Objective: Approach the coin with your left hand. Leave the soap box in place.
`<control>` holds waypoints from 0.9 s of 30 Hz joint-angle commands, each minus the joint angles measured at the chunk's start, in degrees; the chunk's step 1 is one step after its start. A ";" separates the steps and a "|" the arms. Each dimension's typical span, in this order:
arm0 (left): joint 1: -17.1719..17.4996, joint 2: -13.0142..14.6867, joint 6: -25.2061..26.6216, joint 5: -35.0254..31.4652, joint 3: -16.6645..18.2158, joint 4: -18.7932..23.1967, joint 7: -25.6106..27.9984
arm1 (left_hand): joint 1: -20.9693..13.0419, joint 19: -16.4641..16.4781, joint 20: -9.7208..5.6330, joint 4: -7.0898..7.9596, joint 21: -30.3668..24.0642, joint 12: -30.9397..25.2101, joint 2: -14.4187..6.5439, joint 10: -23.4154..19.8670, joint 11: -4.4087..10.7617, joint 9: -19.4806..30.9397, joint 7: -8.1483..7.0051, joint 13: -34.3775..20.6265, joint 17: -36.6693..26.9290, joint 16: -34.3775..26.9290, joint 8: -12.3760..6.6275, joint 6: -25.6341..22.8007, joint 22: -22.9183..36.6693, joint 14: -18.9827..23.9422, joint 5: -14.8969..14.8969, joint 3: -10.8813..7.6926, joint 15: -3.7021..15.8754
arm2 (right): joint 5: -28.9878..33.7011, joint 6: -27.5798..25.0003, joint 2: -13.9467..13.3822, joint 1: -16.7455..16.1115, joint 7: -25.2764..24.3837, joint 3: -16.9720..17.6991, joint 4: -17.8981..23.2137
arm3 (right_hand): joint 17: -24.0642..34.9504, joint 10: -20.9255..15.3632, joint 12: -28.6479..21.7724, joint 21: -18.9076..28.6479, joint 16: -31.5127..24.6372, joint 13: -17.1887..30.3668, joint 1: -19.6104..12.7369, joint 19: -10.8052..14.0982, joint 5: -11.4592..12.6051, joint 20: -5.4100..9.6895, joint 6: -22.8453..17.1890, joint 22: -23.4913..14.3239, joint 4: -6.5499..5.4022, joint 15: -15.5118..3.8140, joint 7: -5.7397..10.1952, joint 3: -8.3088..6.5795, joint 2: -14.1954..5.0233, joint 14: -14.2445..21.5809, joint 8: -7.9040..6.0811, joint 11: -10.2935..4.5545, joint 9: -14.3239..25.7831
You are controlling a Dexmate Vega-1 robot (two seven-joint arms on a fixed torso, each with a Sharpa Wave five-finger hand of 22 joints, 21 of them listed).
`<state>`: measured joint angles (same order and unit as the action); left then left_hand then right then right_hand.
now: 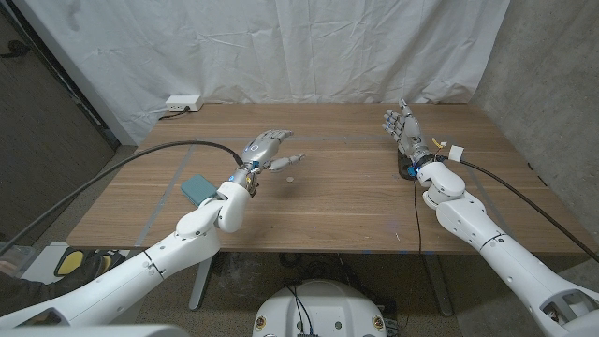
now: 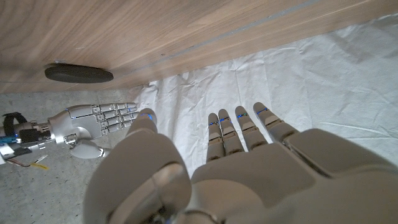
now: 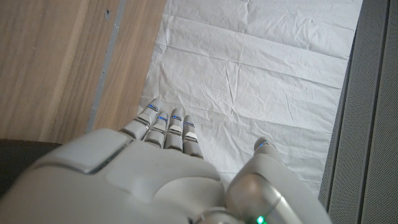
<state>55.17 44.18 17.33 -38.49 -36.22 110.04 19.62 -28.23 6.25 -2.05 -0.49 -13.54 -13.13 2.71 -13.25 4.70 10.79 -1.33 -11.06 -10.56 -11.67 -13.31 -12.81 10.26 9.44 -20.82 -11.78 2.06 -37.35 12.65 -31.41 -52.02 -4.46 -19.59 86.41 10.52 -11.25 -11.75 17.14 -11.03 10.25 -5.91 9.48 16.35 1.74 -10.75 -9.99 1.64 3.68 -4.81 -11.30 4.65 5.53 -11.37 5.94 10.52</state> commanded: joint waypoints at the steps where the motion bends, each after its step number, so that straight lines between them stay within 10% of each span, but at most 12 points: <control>1: -0.70 -0.31 1.82 -1.15 -1.48 0.10 -2.17 | -0.67 0.08 -4.05 -0.04 0.06 0.14 0.05 -0.47 -0.38 0.16 0.02 -0.07 -0.06 0.18 0.18 -0.74 0.13 0.33 -0.34 0.15 2.80 | -0.21 0.32 0.09 0.15 0.41 0.07 -0.32 | 0.11 -0.05 -0.15 -0.16 0.21 0.24 0.10 0.39 0.17 0.10 -0.26 -0.26 0.09 0.09 -0.25 0.30 -0.52 0.15 0.17 0.40 0.32; 27: -3.19 -1.39 3.14 -1.33 -4.22 -2.36 -6.09 | -0.75 -0.08 -3.90 -0.06 0.41 0.43 0.06 -0.49 -0.16 0.17 0.05 -0.08 -0.09 0.35 0.48 -0.75 0.17 0.29 -0.67 0.43 2.75 | -0.95 -0.02 -0.06 0.22 0.83 0.37 -0.50 | 0.10 -0.07 -0.16 -0.61 0.20 0.24 0.11 0.59 0.16 0.09 -0.31 -0.28 0.13 0.04 -0.25 0.50 -0.62 0.16 0.15 0.43 0.32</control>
<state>52.98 43.17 19.26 -39.54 -39.28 108.58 15.61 -28.46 6.24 -2.05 -0.73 -13.53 -12.80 2.93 -13.56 4.40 10.79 -1.33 -11.06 -10.54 -11.41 -12.86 -12.81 10.25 9.44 -21.26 -11.53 2.06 -37.92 12.81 -31.54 -52.02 -4.10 -19.16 86.22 10.52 -11.04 -11.74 16.73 -11.03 10.25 -5.68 9.47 16.35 1.74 -10.75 -9.99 1.88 3.68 -4.81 -11.07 4.42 5.53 -11.37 6.15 10.51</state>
